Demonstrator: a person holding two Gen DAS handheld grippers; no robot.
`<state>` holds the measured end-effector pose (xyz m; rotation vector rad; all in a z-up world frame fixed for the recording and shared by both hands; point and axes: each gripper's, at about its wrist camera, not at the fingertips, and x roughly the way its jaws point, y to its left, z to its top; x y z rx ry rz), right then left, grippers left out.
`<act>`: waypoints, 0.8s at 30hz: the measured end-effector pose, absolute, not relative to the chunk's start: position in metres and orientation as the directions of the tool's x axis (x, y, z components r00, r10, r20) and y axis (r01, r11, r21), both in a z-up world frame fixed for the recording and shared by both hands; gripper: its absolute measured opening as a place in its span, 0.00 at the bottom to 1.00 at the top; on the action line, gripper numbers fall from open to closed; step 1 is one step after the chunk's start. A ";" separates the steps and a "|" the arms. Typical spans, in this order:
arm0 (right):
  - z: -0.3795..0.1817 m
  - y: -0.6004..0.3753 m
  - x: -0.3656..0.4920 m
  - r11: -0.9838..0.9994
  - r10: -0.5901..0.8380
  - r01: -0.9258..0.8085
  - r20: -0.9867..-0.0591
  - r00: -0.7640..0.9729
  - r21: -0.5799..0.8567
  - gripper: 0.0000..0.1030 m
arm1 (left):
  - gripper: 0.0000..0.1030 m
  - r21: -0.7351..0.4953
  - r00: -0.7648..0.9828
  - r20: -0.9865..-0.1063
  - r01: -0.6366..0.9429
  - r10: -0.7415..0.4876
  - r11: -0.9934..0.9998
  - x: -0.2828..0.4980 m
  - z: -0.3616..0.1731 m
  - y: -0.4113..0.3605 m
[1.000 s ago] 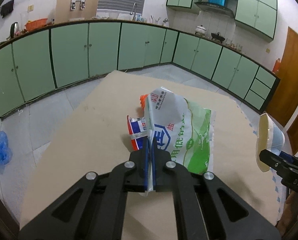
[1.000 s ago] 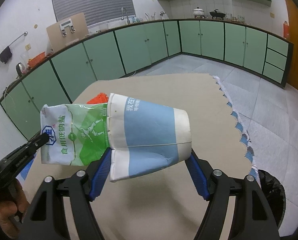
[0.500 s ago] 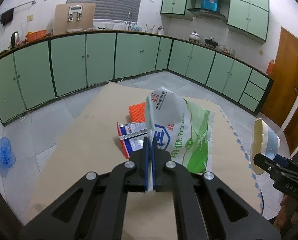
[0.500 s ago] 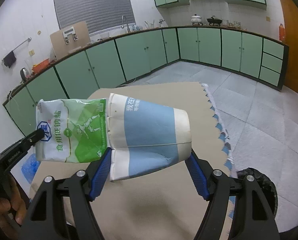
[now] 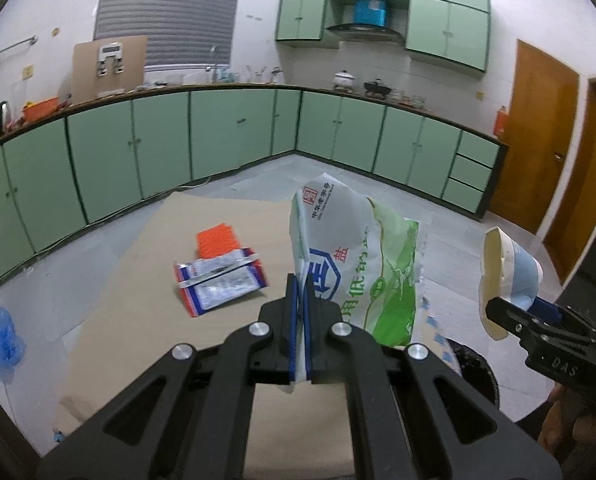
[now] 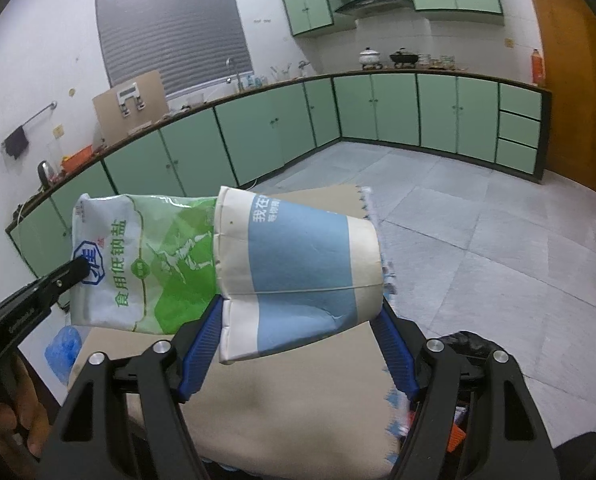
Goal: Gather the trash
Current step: 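Carry the paper cup and milk powder bag over the black bin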
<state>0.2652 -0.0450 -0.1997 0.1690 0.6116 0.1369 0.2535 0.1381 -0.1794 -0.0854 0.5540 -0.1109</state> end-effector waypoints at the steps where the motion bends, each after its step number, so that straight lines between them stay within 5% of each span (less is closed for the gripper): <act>1: -0.198 -0.050 0.261 0.977 0.171 -0.069 -0.554 0.815 0.199 0.70 | 0.01 -0.110 0.845 -0.516 0.094 -0.138 0.989 0.252 -0.178 0.133; 24: -0.198 -0.191 0.192 0.959 -0.030 0.177 -0.542 0.840 0.220 0.70 | 0.01 -0.064 0.779 -0.521 0.370 -0.348 0.927 0.239 -0.182 -0.022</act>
